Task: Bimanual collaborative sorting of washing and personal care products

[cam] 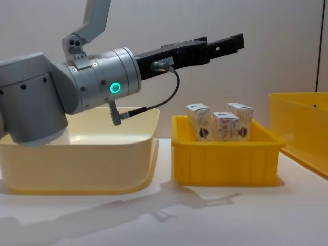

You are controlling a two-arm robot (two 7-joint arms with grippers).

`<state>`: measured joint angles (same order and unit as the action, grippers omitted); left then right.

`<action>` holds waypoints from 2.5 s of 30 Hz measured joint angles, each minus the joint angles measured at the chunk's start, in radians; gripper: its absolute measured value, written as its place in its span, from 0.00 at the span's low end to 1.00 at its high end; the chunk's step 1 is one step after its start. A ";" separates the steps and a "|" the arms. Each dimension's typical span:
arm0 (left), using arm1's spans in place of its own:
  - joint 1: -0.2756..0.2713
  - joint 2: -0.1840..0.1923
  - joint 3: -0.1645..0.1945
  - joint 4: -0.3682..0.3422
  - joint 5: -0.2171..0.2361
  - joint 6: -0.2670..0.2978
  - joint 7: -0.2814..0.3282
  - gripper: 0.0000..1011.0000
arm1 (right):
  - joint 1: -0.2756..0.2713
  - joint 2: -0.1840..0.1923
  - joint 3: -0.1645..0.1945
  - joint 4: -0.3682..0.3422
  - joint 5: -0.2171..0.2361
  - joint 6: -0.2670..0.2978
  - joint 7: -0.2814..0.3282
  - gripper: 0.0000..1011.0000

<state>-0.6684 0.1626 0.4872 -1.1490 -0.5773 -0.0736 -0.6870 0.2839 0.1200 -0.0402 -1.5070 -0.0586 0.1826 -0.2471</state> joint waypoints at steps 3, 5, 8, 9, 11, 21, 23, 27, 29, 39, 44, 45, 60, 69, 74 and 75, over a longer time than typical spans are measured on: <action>0.000 0.000 0.000 0.000 0.000 0.000 0.000 0.99 | 0.002 -0.003 0.000 0.006 0.001 0.008 0.005 0.45; 0.000 0.000 0.000 0.000 0.000 0.000 0.000 0.99 | 0.003 -0.004 0.001 0.010 0.003 0.015 0.008 0.50; 0.000 0.000 0.000 0.000 0.000 0.000 0.000 0.99 | 0.004 -0.006 0.001 0.015 0.004 0.023 0.013 0.59; 0.000 0.000 0.000 0.000 0.000 0.000 0.000 0.99 | 0.005 -0.007 0.001 0.016 0.004 0.025 0.013 0.60; 0.000 0.000 0.000 0.000 0.000 0.000 0.000 0.99 | 0.006 -0.008 0.001 0.019 0.004 0.028 0.015 0.67; 0.000 0.000 0.000 0.000 0.000 0.000 0.000 0.99 | 0.008 -0.011 0.002 0.026 0.006 0.041 0.022 0.95; 0.000 0.000 0.000 0.000 0.000 0.000 0.000 0.99 | 0.008 -0.011 0.002 0.027 0.006 0.042 0.022 0.99; 0.000 0.000 0.000 0.000 0.000 0.000 0.000 0.99 | 0.008 -0.012 0.003 0.028 0.007 0.043 0.023 0.99; 0.000 0.000 0.000 0.000 0.000 0.000 0.000 0.99 | 0.008 -0.013 0.003 0.028 0.007 0.042 0.024 0.99; 0.000 0.000 0.000 0.000 0.000 0.000 0.000 0.99 | 0.002 -0.018 0.012 0.022 0.013 -0.035 0.034 0.99; 0.000 0.000 0.000 0.000 0.000 0.000 0.000 0.99 | -0.005 -0.019 0.017 0.013 0.027 -0.087 0.051 0.99; 0.000 0.000 0.000 0.000 0.000 0.000 0.000 0.99 | -0.005 -0.019 0.018 0.011 0.030 -0.096 0.055 0.99; 0.054 0.027 -0.004 -0.060 0.047 0.010 0.084 0.99 | -0.028 -0.017 0.025 -0.025 0.093 -0.198 0.127 0.99; 0.129 0.066 -0.010 -0.144 0.113 0.026 0.203 0.99 | -0.087 0.035 -0.022 -0.076 0.147 -0.187 0.168 0.99; 0.175 0.089 -0.013 -0.194 0.153 0.035 0.275 0.99 | -0.135 0.077 -0.060 -0.118 0.194 -0.178 0.202 0.99; 0.182 0.093 -0.014 -0.201 0.158 0.037 0.285 0.99 | -0.135 0.077 -0.060 -0.118 0.194 -0.178 0.202 0.99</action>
<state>-0.4866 0.2551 0.4734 -1.3502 -0.4190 -0.0369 -0.4018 0.1486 0.1965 -0.0997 -1.6253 0.1351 0.0048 -0.0453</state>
